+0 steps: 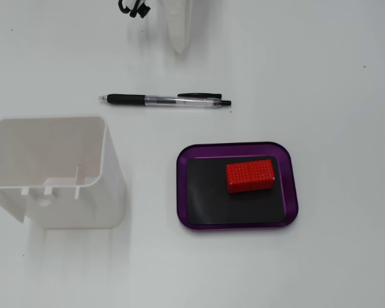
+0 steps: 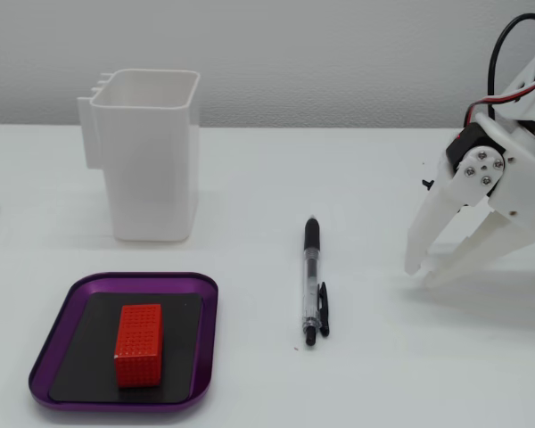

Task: Pick up the pen and put it in the pen holder.

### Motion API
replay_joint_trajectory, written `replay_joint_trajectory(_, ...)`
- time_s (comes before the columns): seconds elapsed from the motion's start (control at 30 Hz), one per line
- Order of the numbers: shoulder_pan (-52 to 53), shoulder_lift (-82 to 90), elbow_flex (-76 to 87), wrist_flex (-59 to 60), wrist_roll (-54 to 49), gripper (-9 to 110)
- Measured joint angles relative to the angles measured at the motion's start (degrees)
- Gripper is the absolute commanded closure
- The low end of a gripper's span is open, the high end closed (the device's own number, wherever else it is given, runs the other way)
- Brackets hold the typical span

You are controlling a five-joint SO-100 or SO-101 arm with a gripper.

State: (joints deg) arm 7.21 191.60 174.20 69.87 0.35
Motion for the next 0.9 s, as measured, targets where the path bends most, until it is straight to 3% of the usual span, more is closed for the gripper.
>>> replay_joint_trajectory(0.9,0.0,0.0,-2.5,-0.8,-0.3,99)
